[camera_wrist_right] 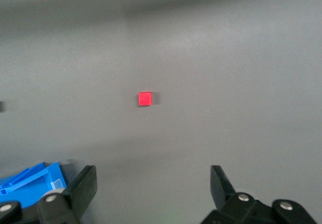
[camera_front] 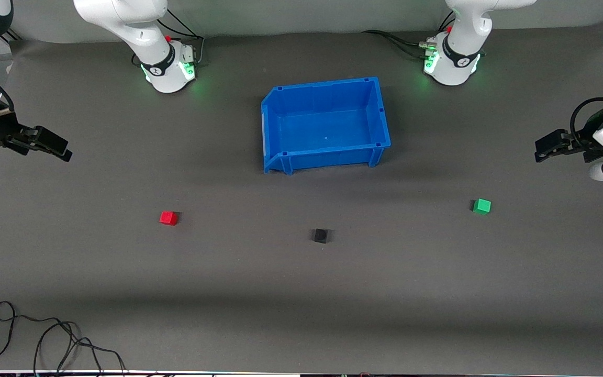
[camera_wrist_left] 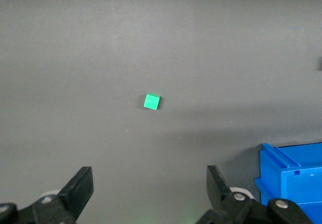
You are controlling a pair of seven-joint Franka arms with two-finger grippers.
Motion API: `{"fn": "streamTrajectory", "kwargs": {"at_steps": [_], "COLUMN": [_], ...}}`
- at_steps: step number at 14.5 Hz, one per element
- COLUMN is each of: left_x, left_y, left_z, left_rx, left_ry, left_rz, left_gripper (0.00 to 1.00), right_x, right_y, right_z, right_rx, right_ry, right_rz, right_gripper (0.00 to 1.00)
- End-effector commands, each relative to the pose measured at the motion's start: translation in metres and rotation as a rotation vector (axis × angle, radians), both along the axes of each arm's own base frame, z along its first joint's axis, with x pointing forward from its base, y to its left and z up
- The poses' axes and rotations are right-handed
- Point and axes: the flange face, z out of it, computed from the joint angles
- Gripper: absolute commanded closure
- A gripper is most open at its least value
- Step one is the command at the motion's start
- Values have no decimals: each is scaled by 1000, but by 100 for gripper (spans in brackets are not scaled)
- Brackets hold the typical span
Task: Attach green and red cubes to black cube
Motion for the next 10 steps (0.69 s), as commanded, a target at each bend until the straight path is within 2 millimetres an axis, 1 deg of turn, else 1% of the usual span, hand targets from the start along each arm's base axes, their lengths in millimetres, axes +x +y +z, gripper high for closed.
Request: {"fn": "streamTrajectory", "kwargs": {"at_steps": [1, 6, 10], "left_x": [-3, 0, 3], "left_y": [-3, -3, -2], "left_z": [7, 8, 9], "left_rx": [-5, -6, -6], "left_ry": [0, -3, -2], "left_rz": [8, 8, 7], "left_gripper": [0, 0, 0], "right_x": [-2, 1, 9], "right_y": [-12, -6, -2], "right_z": [1, 0, -17], "right_rx": [-10, -10, -10], "right_ry": [-2, -10, 16], "right_rz": [-19, -11, -20], "right_gripper": [0, 0, 0]}}
